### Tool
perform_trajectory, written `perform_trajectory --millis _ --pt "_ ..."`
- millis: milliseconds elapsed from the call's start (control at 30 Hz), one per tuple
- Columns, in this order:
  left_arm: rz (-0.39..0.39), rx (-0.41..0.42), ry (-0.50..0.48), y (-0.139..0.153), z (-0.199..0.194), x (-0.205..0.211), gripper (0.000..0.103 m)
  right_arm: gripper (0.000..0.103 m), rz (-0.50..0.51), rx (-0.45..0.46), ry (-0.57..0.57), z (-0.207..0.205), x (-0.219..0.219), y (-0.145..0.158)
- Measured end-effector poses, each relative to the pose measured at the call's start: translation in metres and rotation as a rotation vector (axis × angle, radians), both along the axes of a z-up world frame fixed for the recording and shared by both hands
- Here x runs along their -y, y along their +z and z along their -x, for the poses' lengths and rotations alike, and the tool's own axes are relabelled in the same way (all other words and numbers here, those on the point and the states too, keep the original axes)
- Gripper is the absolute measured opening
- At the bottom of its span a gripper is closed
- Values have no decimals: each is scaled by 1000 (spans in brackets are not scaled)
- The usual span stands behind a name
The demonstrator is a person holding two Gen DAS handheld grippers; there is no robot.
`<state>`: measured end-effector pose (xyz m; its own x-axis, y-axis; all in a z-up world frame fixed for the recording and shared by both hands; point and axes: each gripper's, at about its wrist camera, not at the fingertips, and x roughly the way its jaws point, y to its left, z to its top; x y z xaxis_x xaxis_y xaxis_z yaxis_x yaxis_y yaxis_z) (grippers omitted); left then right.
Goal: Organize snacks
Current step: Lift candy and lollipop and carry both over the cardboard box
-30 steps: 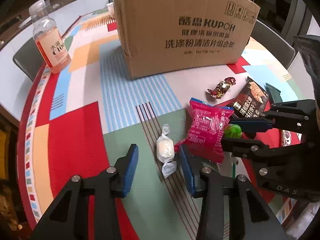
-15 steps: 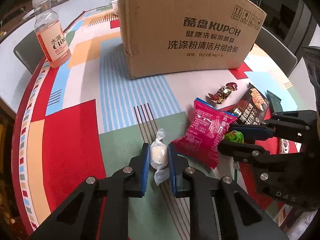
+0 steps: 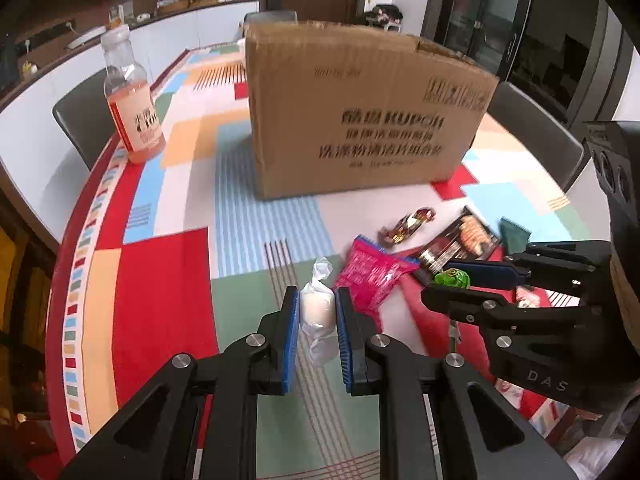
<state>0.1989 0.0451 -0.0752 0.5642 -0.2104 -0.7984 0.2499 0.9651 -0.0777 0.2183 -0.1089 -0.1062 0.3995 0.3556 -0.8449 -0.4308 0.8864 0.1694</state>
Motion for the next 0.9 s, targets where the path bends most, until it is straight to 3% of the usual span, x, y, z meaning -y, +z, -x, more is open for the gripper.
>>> perform_trajectory --millis 400,900 --pt "33 147 -8 58 7 19 19 26 -42 150 -42 5 25 56" --pt "62 315 -28 124 -10 46 19 26 -117 331 -131 -19 58 124"
